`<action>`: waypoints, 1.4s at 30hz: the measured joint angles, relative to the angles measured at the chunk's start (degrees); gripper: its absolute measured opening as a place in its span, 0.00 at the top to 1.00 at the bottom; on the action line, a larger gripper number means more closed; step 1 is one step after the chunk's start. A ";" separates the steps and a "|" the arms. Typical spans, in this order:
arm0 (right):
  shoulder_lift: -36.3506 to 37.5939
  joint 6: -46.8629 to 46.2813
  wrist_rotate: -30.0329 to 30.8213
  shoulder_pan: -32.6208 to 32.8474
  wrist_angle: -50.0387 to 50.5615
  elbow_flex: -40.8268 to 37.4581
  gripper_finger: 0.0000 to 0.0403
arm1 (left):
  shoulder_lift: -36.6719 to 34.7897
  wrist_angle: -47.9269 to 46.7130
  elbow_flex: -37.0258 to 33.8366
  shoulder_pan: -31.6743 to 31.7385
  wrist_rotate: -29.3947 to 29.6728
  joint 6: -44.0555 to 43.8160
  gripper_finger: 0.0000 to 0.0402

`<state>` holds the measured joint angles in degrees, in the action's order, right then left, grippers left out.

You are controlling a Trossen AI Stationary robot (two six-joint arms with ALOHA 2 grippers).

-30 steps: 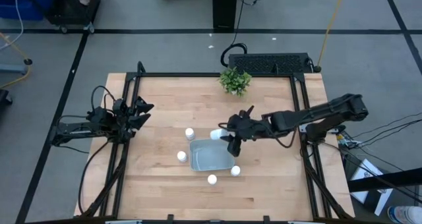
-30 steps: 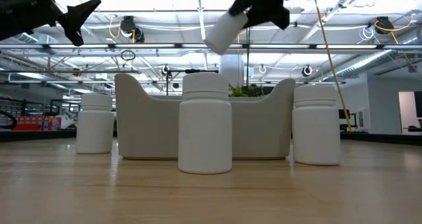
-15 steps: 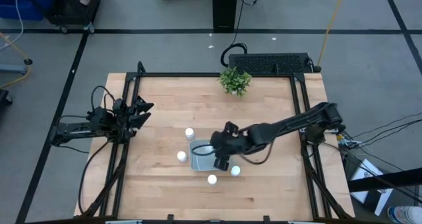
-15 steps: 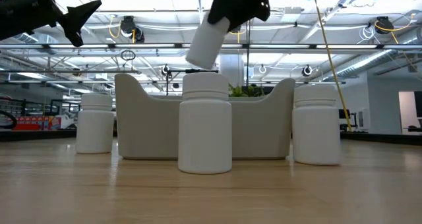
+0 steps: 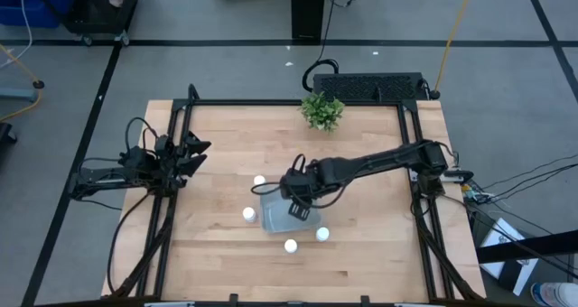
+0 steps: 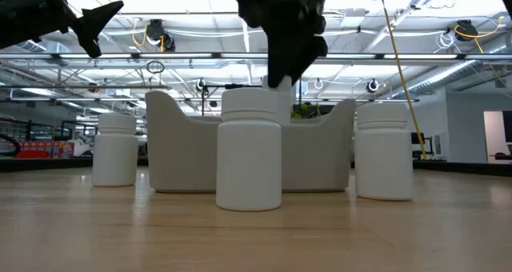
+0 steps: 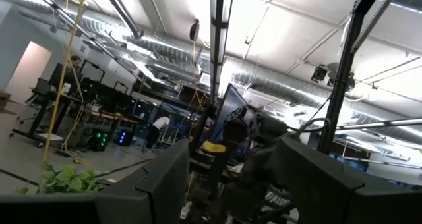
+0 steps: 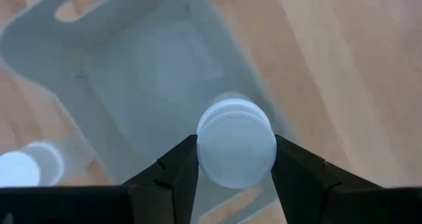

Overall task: Pick and place pill bottles into a basket
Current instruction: Put the white pill bottle into the white bin

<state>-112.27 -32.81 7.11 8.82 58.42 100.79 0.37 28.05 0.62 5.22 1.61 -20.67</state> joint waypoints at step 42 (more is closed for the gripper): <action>2.01 -0.99 -4.22 -0.50 -10.41 -12.25 0.46 | -0.01 -0.34 0.00 0.01 -0.09 -1.92 0.40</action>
<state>-110.25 -33.80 2.90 8.32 48.01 88.53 0.36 27.72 0.62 5.23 1.52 -22.59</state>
